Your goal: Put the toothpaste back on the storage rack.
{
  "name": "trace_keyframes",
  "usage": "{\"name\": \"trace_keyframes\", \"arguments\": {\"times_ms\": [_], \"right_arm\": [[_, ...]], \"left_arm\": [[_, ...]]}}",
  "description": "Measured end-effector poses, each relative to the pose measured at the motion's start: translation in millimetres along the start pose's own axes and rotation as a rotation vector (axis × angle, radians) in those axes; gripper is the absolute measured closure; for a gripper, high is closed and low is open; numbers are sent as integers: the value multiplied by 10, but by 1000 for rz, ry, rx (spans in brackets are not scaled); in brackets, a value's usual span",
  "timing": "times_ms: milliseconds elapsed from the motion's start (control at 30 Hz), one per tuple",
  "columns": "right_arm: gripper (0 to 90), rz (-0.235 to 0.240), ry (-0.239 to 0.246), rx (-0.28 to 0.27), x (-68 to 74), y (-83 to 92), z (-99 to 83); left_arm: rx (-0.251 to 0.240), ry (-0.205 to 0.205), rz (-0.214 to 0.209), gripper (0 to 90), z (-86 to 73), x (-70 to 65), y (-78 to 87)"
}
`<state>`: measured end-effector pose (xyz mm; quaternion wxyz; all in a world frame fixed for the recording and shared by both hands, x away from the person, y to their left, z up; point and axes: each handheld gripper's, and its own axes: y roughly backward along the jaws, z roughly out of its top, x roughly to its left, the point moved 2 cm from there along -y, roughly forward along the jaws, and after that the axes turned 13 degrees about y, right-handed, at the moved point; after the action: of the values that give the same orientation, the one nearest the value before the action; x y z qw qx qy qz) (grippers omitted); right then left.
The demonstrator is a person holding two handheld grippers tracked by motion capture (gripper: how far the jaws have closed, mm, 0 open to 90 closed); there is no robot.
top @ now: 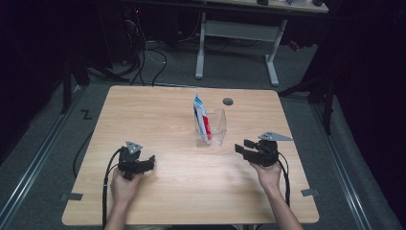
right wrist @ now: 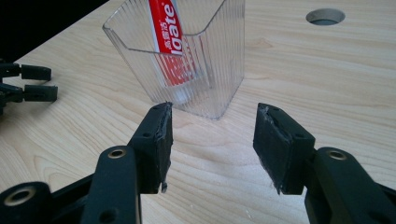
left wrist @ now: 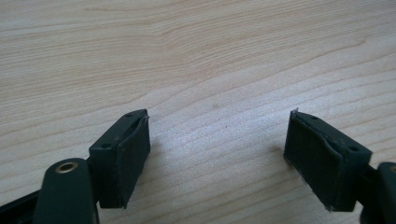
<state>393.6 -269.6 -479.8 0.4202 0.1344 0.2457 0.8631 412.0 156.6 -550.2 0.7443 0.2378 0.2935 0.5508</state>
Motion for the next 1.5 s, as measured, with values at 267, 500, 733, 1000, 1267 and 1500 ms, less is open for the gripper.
{"name": "trace_keyframes", "arguments": {"times_ms": [267,500,733,1000,1267,1500], "right_arm": [[473,-1,4,21,21,-48,-65],[472,-5,-6,32,15,-72,-124],[460,-27,12,62,31,-120,-188],[459,-42,37,95,59,-198,-232],[456,-69,41,140,33,-278,-361],[453,-89,63,170,31,-345,-400]], "left_arm": [[0,0,0,229,0,0,0],[0,0,0,229,0,-1,0],[0,0,0,228,0,-1,0],[0,0,0,228,-1,-1,0],[0,0,0,228,-1,-1,0],[0,0,0,228,-1,-1,0]]}}
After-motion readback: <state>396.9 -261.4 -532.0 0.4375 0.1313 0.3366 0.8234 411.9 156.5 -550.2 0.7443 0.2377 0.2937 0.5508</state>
